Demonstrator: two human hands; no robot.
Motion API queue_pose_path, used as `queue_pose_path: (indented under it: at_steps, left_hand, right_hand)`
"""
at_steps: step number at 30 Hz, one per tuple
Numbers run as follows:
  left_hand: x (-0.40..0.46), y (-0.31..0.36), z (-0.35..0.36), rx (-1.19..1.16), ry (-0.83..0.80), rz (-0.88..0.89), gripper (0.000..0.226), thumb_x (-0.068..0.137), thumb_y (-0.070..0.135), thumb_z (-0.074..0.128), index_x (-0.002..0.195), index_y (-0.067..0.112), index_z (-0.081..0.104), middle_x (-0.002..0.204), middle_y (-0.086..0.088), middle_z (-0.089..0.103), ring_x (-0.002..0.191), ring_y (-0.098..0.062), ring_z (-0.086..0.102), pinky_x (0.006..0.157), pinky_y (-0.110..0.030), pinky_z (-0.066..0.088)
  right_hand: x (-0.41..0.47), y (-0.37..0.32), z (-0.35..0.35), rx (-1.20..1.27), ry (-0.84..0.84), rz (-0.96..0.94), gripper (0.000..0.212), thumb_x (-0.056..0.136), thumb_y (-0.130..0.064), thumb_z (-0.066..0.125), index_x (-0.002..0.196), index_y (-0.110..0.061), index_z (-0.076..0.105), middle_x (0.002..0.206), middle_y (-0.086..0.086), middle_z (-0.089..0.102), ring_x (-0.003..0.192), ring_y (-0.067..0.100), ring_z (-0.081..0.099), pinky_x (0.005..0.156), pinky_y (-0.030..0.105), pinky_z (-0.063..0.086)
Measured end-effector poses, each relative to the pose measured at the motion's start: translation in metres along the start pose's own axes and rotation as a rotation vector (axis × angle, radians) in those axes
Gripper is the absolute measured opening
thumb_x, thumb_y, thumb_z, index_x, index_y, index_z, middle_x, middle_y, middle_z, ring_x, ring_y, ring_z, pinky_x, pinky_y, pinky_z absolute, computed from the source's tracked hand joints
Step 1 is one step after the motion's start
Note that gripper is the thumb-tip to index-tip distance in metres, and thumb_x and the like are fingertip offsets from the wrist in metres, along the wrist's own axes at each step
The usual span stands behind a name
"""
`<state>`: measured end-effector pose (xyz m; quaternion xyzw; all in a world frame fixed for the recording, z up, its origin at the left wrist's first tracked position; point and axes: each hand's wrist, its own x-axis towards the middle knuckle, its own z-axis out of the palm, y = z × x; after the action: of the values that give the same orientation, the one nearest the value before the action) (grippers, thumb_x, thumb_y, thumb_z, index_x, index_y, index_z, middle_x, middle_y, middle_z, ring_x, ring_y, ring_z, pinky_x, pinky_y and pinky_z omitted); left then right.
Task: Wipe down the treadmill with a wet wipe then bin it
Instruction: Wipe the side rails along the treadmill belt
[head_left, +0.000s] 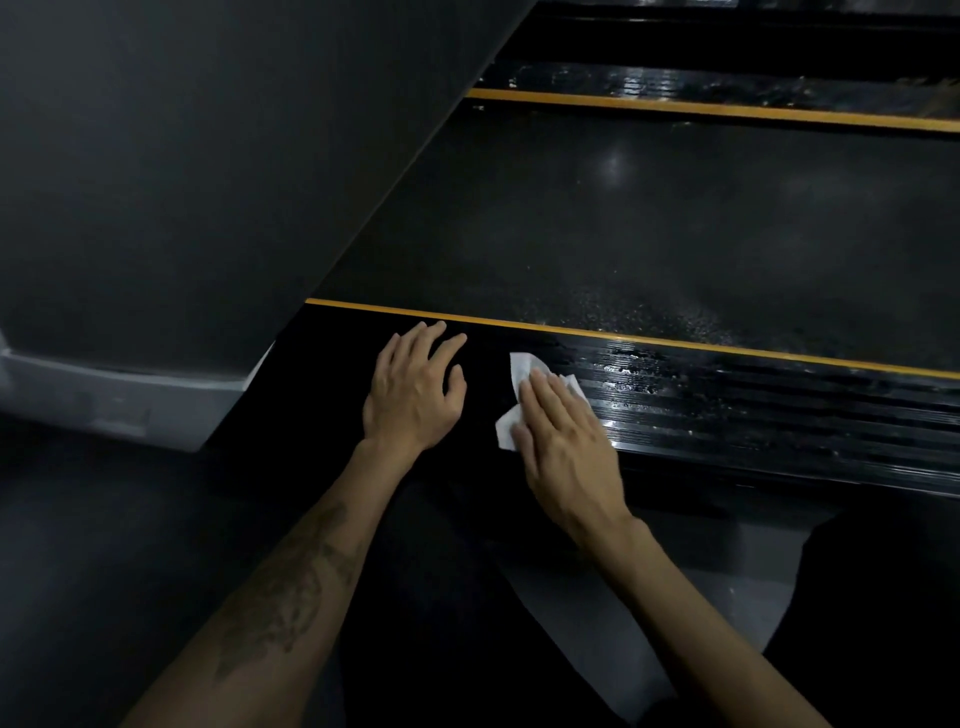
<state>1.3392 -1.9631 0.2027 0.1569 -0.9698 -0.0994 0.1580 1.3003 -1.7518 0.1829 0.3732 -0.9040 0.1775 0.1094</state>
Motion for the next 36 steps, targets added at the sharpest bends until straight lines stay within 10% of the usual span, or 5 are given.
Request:
queue_pose_path:
  at_steps: [36]
  left_hand:
    - [-0.001,0.000,0.003,0.000,0.040,-0.005,0.051,0.095,0.034,0.043,0.141,0.020,0.061,0.148,-0.007,0.055,0.142,-0.026,0.045,0.120,-0.049,0.033]
  right_hand:
    - [-0.025,-0.003,-0.005,0.009,0.079,-0.096,0.047,0.103,-0.014,0.052,0.149,-0.003,0.050,0.158,0.014,0.044,0.151,0.028,0.034,0.123,0.045,0.029]
